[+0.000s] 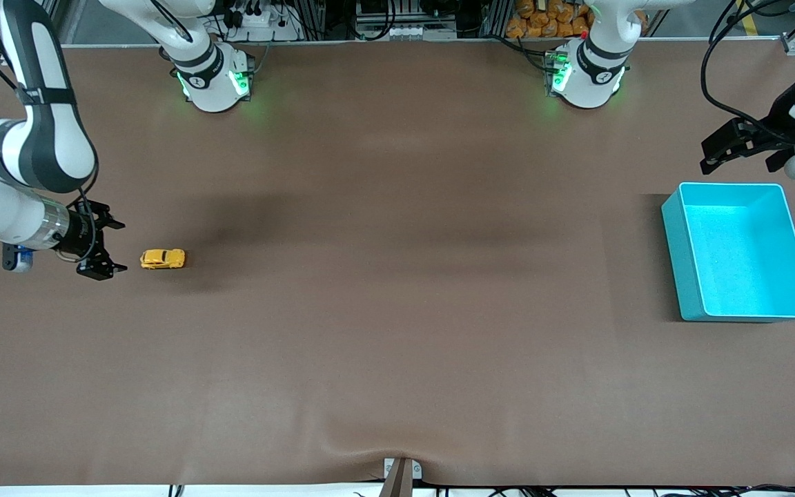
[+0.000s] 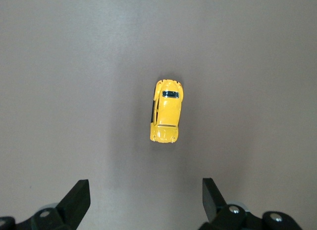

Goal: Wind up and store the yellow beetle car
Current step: 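Lower the right gripper over the yellow car and grasp it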

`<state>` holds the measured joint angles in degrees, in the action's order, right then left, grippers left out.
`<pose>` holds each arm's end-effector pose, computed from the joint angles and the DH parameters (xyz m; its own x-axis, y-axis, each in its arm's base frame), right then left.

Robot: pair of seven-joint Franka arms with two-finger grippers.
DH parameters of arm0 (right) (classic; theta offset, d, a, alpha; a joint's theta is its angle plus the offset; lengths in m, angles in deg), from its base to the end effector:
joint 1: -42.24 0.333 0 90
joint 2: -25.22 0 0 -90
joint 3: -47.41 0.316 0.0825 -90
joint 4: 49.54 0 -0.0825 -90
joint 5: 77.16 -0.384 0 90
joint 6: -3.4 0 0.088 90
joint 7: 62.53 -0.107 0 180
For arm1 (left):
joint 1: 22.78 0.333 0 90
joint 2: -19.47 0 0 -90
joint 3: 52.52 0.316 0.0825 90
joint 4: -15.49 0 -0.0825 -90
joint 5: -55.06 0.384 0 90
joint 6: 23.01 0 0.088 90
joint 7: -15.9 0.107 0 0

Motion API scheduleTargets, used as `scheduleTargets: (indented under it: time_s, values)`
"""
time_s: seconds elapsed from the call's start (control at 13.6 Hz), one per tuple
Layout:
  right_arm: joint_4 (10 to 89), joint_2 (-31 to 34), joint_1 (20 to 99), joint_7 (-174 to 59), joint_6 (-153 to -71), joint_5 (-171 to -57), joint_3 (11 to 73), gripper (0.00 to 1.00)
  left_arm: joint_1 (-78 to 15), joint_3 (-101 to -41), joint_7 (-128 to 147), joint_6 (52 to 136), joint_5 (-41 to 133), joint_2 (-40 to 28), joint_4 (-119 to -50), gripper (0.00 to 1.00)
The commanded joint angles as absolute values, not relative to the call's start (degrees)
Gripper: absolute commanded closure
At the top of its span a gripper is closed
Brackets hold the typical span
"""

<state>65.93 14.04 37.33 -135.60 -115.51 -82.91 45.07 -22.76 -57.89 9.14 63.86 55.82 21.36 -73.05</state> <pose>0.5686 -0.0666 0.3464 0.1078 -0.9882 -0.1090 -0.9868 -0.1197 0.1091 0.5367 -0.0497 0.6496 0.9997 0.0254 0.0056 0.0254 -0.9996 -0.0158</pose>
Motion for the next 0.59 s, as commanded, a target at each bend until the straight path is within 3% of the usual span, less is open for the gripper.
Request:
scheduleTargets:
  time_s: [0.0,0.51]
  values:
    - [66.73,11.77,38.45,-140.65,-118.59,-83.40,44.95,0.00,-22.34,-58.06,9.83,63.91,54.53,21.05,-72.14,0.00]
    - [78.06,11.59,40.21,-142.68,-133.95,-82.96,44.77,0.00,-22.25,-58.06,9.83,63.91,54.44,21.05,-72.14,0.00]
